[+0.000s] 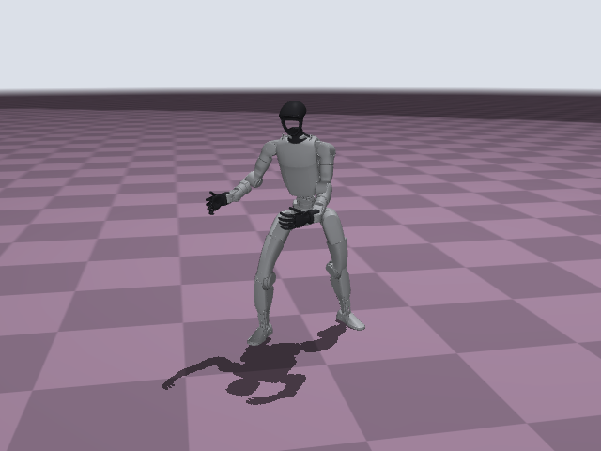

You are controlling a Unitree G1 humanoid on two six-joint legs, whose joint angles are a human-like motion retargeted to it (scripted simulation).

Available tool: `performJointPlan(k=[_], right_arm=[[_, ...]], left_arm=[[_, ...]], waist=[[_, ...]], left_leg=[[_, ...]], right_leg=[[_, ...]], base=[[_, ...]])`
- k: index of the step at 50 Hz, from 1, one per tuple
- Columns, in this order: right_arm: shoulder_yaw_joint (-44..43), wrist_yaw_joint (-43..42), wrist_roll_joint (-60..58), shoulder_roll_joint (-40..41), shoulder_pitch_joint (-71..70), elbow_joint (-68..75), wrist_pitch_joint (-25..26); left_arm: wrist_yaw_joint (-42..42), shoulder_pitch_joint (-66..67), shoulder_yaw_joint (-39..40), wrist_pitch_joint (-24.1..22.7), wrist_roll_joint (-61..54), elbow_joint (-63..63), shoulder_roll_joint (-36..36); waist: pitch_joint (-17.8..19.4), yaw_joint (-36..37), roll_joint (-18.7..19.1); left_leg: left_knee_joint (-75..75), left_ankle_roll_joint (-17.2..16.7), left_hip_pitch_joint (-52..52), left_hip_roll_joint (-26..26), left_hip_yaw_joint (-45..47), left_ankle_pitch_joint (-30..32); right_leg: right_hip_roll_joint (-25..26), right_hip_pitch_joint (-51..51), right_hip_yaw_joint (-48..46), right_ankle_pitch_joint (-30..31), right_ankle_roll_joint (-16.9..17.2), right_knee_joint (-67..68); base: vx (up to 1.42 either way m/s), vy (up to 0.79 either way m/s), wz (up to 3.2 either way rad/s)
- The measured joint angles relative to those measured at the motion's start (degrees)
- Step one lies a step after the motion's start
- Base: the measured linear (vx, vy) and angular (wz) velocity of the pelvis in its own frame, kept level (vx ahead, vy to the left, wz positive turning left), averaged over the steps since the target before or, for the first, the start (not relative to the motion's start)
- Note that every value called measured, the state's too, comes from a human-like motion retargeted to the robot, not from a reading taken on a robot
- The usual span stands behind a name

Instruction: Kungfu

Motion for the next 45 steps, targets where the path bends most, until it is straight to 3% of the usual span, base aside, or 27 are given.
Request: performJointPlan(k=[5, 7, 10, 13, 16, 20, 22, 25, 29, 35, 45], right_arm=[[-0.86, 22.61, 7.69, 19.83, 36.06, -23.94, 7.7], [-2.27, 27.22, 7.21, 29.06, 43.03, -26.71, 9.12], [-3.55, 22.48, 13.0, 36.17, 49.71, -26.9, 6.39], [-2.3, 17.88, 19.81, 30.83, 52.3, -26.74, 2.05], [-1.93, 20.01, 14.75, 23.82, 52.12, -27.52, 5.38], [-4.02, 23.14, 2.25, 19.48, 50.31, -28.49, 10.62], [-4.51, 21.53, -0.37, 18.83, 49.16, -29.13, 8.83], [-3.85, 18.36, -1.47, 18.33, 47.86, -29.55, 5.96], [-3.24, 18.57, -1.13, 18.31, 47.53, -30.06, 5.78], [-4.41, 18.5, -2.04, 17.6, 46.84, -30.48, 5.21], [-14.4, 11.48, -6.14, 15.04, 46.43, -26.67, 1.07]], left_arm=[[-7.57, 34.57, -3.07, 4.38, -13.44, -9.6, -6.55], [-9.23, 45.63, -0.82, 6.65, -19.2, -11.57, -9.06], [-4.49, 59.1, 1.62, 4.11, -23.9, -13.69, -14.75], [2.61, 65.01, 3.04, -1.66, -26.23, -15.44, -16.42], [4.22, 64.91, 2.13, -3.49, -22.51, -17.89, -13.94], [0.13, 60.14, -0.37, 2.8, -15.19, -20.72, -10.85], [-0.53, 56.96, -0.53, 4.29, -14.45, -22.4, -10.22], [2.83, 53.02, -0.3, 1.84, -13.36, -24.62, -9.56], [5.89, 49.49, -0.43, -1.18, -11.27, -26.75, -8.12], [6.54, 45.22, -0.52, -1.43, -10.6, -26.91, -5.93], [9.76, 33.67, -1.75, -3.67, -6.73, -25.96, 0.87]], waist=[[-0.52, 7.16, -0.79], [1.33, 9.64, -1.18], [1.74, 11.85, -1.93], [1.55, 13.69, -2.11], [0.72, 14.81, -2.62], [-1.39, 16.83, -4.08], [-1.72, 17.56, -4.45], [-1.99, 17.38, -4.31], [-2.32, 17.22, -4.25], [-2.58, 16.92, -5.01], [-0.38, 21.4, -4.31]], left_leg=[[0.22, 0.0, -1.19, 0.19, -2.67, -0.58], [0.84, 0.0, -1.44, 0.73, -3.0, -1.05], [0.89, 0.0, -1.28, 1.77, -3.51, -1.03], [1.03, 0.0, -0.19, 2.63, -3.22, -0.88], [1.42, 0.0, -0.48, 2.87, -3.75, -0.92], [1.47, 0.0, -1.82, 2.81, -4.08, -0.85], [1.33, 0.0, -1.92, 2.98, -4.08, -0.58], [1.32, 0.0, -2.39, 3.46, -3.8, -0.17], [1.36, 0.0, -3.1, 3.56, -3.96, 0.01], [2.06, 0.0, -4.8, 2.82, -3.32, 0.44], [11.85, 0.01, -13.73, 9.42, -5.32, 4.02]], right_leg=[[-1.77, 1.28, -1.59, -2.64, 0.7, 2.5], [-1.48, 2.03, -1.84, -3.23, 0.84, 2.93], [-1.44, 4.31, -3.28, -4.03, 1.34, 2.88], [-1.13, 6.38, -4.57, -4.41, 1.26, 2.22], [-1.84, 7.84, -6.09, -4.5, 1.58, 1.56], [-3.41, 8.98, -8.05, -4.09, 1.91, 1.13], [-3.26, 9.42, -8.33, -3.8, 1.86, 0.75], [-3.31, 10.32, -9.12, -3.51, 2.03, 0.21], [-4.13, 11.29, -10.41, -3.06, 2.38, -0.2], [-5.91, 11.84, -11.16, -1.28, 2.53, -1.33], [-1.71, 20.81, -16.85, 3.96, 3.57, -11.82]], base=[[0.15, 0.03, 0.48], [-0.03, 0.08, 0.31], [0.07, 0.09, 0.28], [0.13, 0.11, -0.04], [0.03, 0.07, 0.22], [-0.01, 0.03, 0.4], [0.0, 0.0, 0.0], [0.01, 0.04, 0.21], [0.02, 0.04, 0.23], [0.0, 0.04, 0.2], [-0.01, 0.04, 0.42]])
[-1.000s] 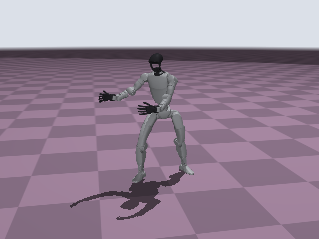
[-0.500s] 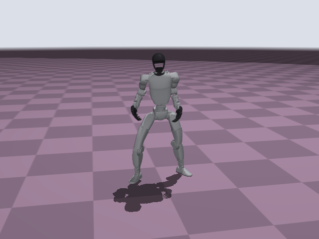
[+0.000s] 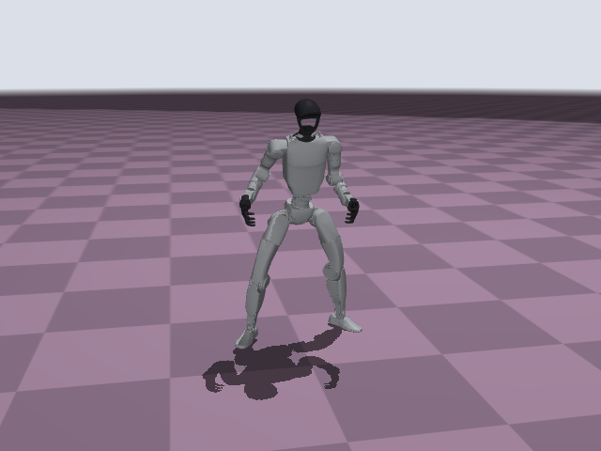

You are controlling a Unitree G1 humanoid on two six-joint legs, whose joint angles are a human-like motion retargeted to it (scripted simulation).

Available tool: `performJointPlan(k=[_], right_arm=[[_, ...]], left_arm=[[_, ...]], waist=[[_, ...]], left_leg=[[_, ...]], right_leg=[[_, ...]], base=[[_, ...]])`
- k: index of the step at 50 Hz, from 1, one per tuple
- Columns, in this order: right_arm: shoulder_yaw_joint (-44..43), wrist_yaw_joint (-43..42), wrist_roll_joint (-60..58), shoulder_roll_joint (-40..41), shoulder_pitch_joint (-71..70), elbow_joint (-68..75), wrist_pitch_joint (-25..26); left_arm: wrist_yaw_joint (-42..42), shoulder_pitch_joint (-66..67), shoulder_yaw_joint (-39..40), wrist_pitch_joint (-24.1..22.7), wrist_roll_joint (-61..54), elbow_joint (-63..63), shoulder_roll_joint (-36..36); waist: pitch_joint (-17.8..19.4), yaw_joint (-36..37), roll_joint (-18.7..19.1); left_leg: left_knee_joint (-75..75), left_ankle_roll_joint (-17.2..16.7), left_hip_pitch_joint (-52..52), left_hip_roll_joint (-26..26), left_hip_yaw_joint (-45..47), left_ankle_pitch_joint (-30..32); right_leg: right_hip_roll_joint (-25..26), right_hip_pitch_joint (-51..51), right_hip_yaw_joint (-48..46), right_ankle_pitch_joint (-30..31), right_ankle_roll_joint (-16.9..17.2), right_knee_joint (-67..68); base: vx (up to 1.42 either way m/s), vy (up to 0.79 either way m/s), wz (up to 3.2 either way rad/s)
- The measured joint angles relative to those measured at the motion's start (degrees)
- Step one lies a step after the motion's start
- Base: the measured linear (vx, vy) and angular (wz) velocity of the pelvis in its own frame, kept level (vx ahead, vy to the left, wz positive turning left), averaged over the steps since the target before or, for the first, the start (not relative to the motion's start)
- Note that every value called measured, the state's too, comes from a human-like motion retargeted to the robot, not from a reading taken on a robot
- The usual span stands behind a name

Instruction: Kungfu

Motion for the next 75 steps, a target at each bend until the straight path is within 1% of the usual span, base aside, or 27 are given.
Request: performJointPlan(k=[4, 7, 9, 12, 15, 18, 20, 23, 25, 28, 30, 33, 37, 40, 43, 48, 50, 53, 55, 57, 60, 62, 65, 68, 70, 73, 75], right_arm=[[-4.32, -3.75, -6.24, -2.63, 0.92, 8.57, -4.19], [-5.36, -5.91, -11.7, -4.53, 0.53, 19.28, -6.85], [-4.46, -6.23, -13.37, -4.22, -1.56, 27.37, -6.54], [-1.31, -4.76, -10.3, -0.78, -6.91, 38.24, -3.31], [3.88, -2.61, -1.45, 3.43, -14.34, 46.91, 0.84], [11.0, -0.23, 5.15, 6.2, -25.44, 52.36, 7.61], [15.84, 3.25, 8.88, 8.09, -34.31, 53.48, 12.96], [20.65, 12.26, 14.73, 13.33, -45.39, 49.83, 18.46], [23.67, 17.33, 19.45, 16.59, -51.19, 47.12, 18.92], [26.14, 16.43, 23.5, 18.0, -57.55, 45.66, 17.45], [27.04, 14.39, 24.24, 18.13, -60.13, 44.75, 15.84], [28.57, 12.46, 25.01, 18.56, -61.1, 41.94, 13.87], [30.83, 10.2, 25.11, 17.33, -60.51, 37.0, 11.04], [32.22, 7.56, 21.93, 15.27, -60.49, 32.28, 7.09], [33.16, 5.66, 18.44, 12.02, -61.71, 26.66, 3.0], [34.21, 3.79, 14.49, 5.28, -66.28, 15.76, -2.63], [34.62, 3.08, 13.51, 1.64, -68.81, 11.58, -4.87], [34.4, 1.23, 11.98, -4.18, -72.62, 6.04, -7.66], [33.74, -0.69, 11.44, -7.56, -74.85, 2.83, -9.8], [32.68, -3.82, 11.35, -10.76, -76.13, -0.5, -12.05], [30.0, -10.25, 10.58, -15.14, -75.99, -5.54, -16.85], [26.97, -15.98, 8.43, -17.98, -74.95, -8.14, -21.0], [20.29, -25.6, 4.66, -23.54, -72.51, -13.04, -25.29], [10.43, -32.33, 2.33, -30.82, -68.52, -20.84, -25.12], [4.26, -34.51, 2.13, -34.49, -66.04, -24.88, -23.89], [-2.34, -35.97, 0.85, -38.21, -63.25, -29.32, -22.54], [-5.34, -37.83, -2.31, -39.83, -61.78, -31.39, -22.15]], left_arm=[[1.45, -8.25, -0.47, -2.03, 4.92, -1.47, 3.86], [2.77, -14.9, -0.22, -1.71, 6.95, -5.15, 6.04], [4.28, -19.63, 0.15, -1.13, 6.15, -9.22, 7.87], [8.3, -28.66, 1.11, -0.71, 4.22, -15.17, 11.66], [16.66, -40.23, 0.88, -2.18, 3.78, -18.44, 16.9], [23.02, -49.99, 2.18, -2.98, 4.97, -19.28, 23.02], [24.1, -54.08, 3.94, -2.25, 5.25, -19.59, 28.2], [20.76, -56.86, 6.88, 0.24, 4.24, -19.75, 34.46], [19.76, -58.25, 8.16, 0.9, 4.1, -19.44, 36.75], [23.08, -59.23, 8.96, -1.12, 6.01, -19.44, 38.41], [26.46, -58.72, 9.92, -2.79, 8.31, -19.56, 38.76], [30.04, -56.05, 11.98, -4.31, 11.81, -19.58, 38.38], [30.7, -49.71, 15.86, -4.74, 13.59, -18.98, 37.13], [29.85, -42.55, 20.77, -4.77, 12.73, -18.31, 35.31], [27.29, -32.88, 27.34, -5.48, 9.79, -17.2, 31.96], [23.53, -13.28, 39.83, -5.64, 8.58, -12.25, 21.12], [20.57, -5.79, 44.17, -5.3, 7.26, -8.29, 14.45], [14.58, 3.53, 46.8, -2.71, 2.03, 0.17, 3.73], [12.27, 7.51, 45.97, -0.05, -2.0, 7.51, -2.44], [11.32, 9.88, 44.52, 0.43, -6.95, 16.2, -6.35], [14.23, 11.85, 39.51, -3.88, -15.04, 29.9, -8.14], [12.94, 11.76, 31.03, -4.26, -17.86, 34.53, -8.31], [4.71, 5.1, 16.67, 3.87, -15.06, 38.16, -9.27], [-9.43, -6.78, 2.67, 16.43, -22.59, 36.0, -8.43], [-16.0, -14.14, -2.51, 21.15, -28.18, 31.15, -9.71], [-20.34, -23.12, -3.02, 22.22, -28.76, 25.18, -10.55], [-20.41, -27.96, -2.62, 21.26, -26.15, 23.58, -9.21]], waist=[[0.11, 3.6, 0.8], [-0.8, 7.52, 0.65], [-1.81, 9.96, 0.59], [-3.57, 13.69, 0.43], [-5.46, 18.64, -0.36], [-6.04, 23.4, -2.83], [-6.23, 25.5, -4.0], [-6.85, 27.26, -4.51], [-6.66, 27.86, -5.02], [-5.86, 27.96, -6.19], [-5.02, 27.59, -6.6], [-4.11, 26.47, -6.54], [-3.57, 24.5, -6.24], [-3.47, 23.14, -5.74], [-3.46, 21.59, -5.53], [-3.56, 18.93, -5.45], [-3.84, 17.93, -5.2], [-3.76, 16.42, -4.65], [-3.49, 14.67, -4.39], [-3.65, 12.03, -4.49], [-5.83, 5.6, -4.97], [-8.6, 1.02, -5.98], [-10.25, -3.85, -4.34], [-9.28, -8.48, -3.09], [-8.08, -11.88, -2.37], [-5.94, -16.22, -1.03], [-4.64, -17.78, -0.43]], left_leg=[[5.81, 1.87, -5.79, 2.54, 0.27, 0.42], [9.14, 3.1, -10.08, 0.12, -6.11, -1.29], [11.56, 3.89, -12.88, -1.78, -9.12, -2.47], [16.08, 4.35, -17.64, -4.25, -12.95, -4.4], [20.7, 5.58, -20.92, -5.86, -14.79, -7.77], [24.64, 6.54, -22.19, -8.23, -15.19, -10.7], [26.46, 7.2, -22.6, -9.44, -14.39, -12.98], [28.82, 8.23, -23.88, -10.7, -13.73, -16.24], [30.06, 8.88, -24.66, -11.87, -13.88, -17.69], [31.14, 9.41, -25.08, -13.45, -14.54, -18.82], [31.28, 9.71, -24.92, -14.1, -14.87, -19.07], [31.29, 9.77, -24.73, -14.13, -15.33, -19.25], [30.99, 9.69, -24.18, -13.37, -15.17, -19.05], [30.6, 9.69, -23.57, -12.12, -14.45, -18.67], [29.19, 9.19, -21.88, -10.92, -13.19, -18.07], [24.5, 7.24, -16.56, -7.85, -9.6, -16.69], [21.73, 6.21, -13.55, -6.22, -7.62, -15.84], [16.04, 4.15, -7.42, -3.54, -3.96, -13.73], [11.95, 2.51, -2.88, -1.68, -1.34, -11.85], [7.77, 1.15, 1.5, -0.2, 1.57, -9.71], [1.0, -0.01, 6.63, 0.67, 5.25, -6.09], [-3.43, -0.01, 8.52, -0.46, 7.68, -3.81], [-8.17, -0.01, 10.83, 1.29, 9.21, -1.07], [-10.6, -0.01, 11.28, 2.41, 8.77, 1.26], [-11.03, -0.01, 10.77, 3.61, 8.12, 2.52], [-10.78, -0.01, 10.79, 5.24, 7.95, 3.94], [-10.64, -0.01, 11.86, 6.26, 9.45, 4.73]], right_leg=[[1.55, 5.75, -3.83, 4.21, 0.87, -6.43], [1.79, 9.18, -5.16, 8.01, 1.93, -11.08], [1.53, 11.64, -6.28, 10.53, 2.89, -13.95], [1.1, 16.01, -9.05, 13.87, 3.93, -17.85], [1.8, 20.57, -12.63, 16.51, 3.8, -21.59], [0.88, 22.76, -12.66, 18.67, 3.57, -24.14], [-0.36, 22.69, -11.94, 19.73, 3.22, -25.04], [-1.23, 22.13, -11.85, 20.85, 2.53, -26.48], [-1.57, 22.55, -12.17, 21.47, 2.67, -27.69], [-1.29, 23.16, -10.63, 21.51, 3.82, -29.15], [-0.92, 23.11, -8.94, 21.84, 2.46, -29.61], [-0.67, 22.94, -8.83, 22.66, 1.2, -29.29], [-0.4, 21.31, -6.63, 22.82, 0.49, -27.76], [-0.31, 19.92, -6.03, 22.21, 0.68, -26.31], [-0.27, 18.57, -4.8, 20.92, 2.19, -25.21], [0.12, 16.2, -4.27, 17.49, 5.37, -23.94], [0.57, 14.56, -3.36, 16.13, 5.72, -22.65], [1.82, 11.01, 0.27, 13.33, 5.51, -18.71], [3.13, 8.75, 2.77, 11.41, 4.92, -15.81], [4.68, 6.46, 5.37, 8.85, 4.28, -12.62], [6.33, 1.82, 9.36, 4.37, 4.46, -6.67], [5.66, -1.49, 9.84, 1.6, 4.2, -2.9], [7.32, -2.43, 7.0, -2.99, 3.2, 1.67], [8.17, -3.09, 5.44, -6.5, 2.47, 5.78], [8.32, -3.39, 4.3, -8.35, 1.74, 7.99], [9.75, -3.9, 4.67, -10.02, 0.86, 9.94], [10.71, -3.79, 4.83, -10.65, 0.11, 10.39]], base=[[0.03, 0.23, 0.87], [0.15, 0.48, 0.81], [0.22, 0.65, 1.05], [0.18, 0.53, 1.39], [0.23, 0.56, 1.21], [0.22, 0.48, 0.48], [0.25, 0.59, -0.05], [0.19, 0.53, -0.03], [0.04, 0.23, 0.24], [0.1, 0.15, 0.33], [0.04, 0.02, 0.13], [0.0, 0.0, 0.0], [0.0, -0.04, -0.22], [-0.04, -0.13, -0.39], [-0.09, -0.28, -0.47], [-0.09, -0.36, -0.78], [-0.1, -0.54, -1.09], [-0.11, -0.57, -1.26], [-0.12, -0.66, -1.31], [-0.04, -0.7, -1.19], [0.07, -0.82, -0.71], [0.03, -0.94, -0.45], [-0.06, -0.8, -0.34], [-0.15, -0.59, 0.11], [-0.2, -0.54, 0.19], [-0.18, -0.29, -0.01], [-0.15, -0.2, -0.4]])
